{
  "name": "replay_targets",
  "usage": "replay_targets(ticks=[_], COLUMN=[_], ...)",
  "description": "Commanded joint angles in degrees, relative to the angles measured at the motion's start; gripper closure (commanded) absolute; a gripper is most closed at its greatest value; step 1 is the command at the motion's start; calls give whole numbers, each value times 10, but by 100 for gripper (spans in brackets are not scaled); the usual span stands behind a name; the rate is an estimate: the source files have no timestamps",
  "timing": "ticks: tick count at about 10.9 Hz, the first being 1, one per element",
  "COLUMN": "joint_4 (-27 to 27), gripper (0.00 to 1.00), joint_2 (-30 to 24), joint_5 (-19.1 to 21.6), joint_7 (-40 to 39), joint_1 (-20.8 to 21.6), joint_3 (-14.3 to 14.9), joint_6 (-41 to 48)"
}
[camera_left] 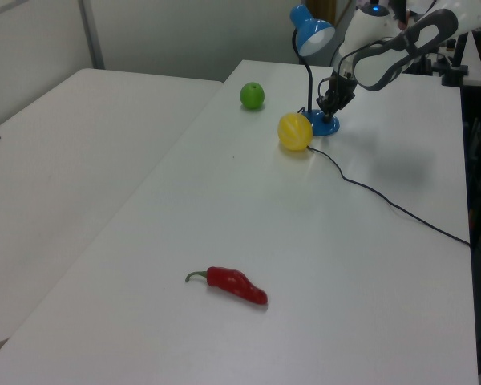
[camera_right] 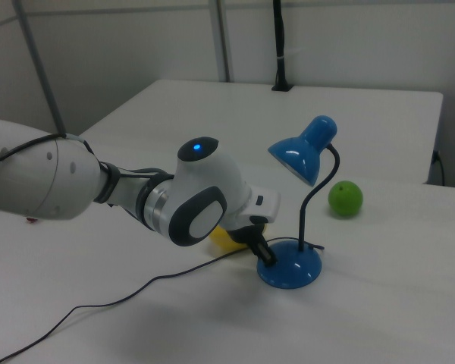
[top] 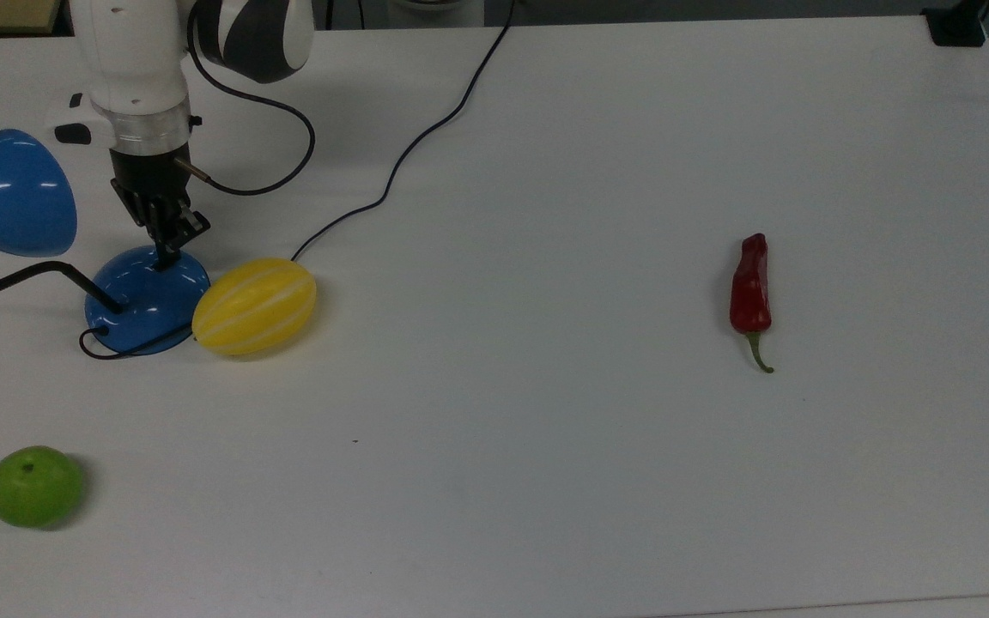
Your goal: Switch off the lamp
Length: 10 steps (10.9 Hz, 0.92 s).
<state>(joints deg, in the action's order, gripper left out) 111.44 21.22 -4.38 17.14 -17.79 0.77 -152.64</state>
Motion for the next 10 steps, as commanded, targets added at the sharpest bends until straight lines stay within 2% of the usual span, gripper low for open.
replay_targets(ticks=[1, 6, 10], joint_4=[18, 16, 11], gripper=[100, 100, 100], joint_2=[4, -4, -66], joint_5=[-22, -23, -23], joint_7=[12, 12, 11], joint_1=[3, 6, 23], joint_3=[0, 0, -7], joint_6=[9, 36, 130])
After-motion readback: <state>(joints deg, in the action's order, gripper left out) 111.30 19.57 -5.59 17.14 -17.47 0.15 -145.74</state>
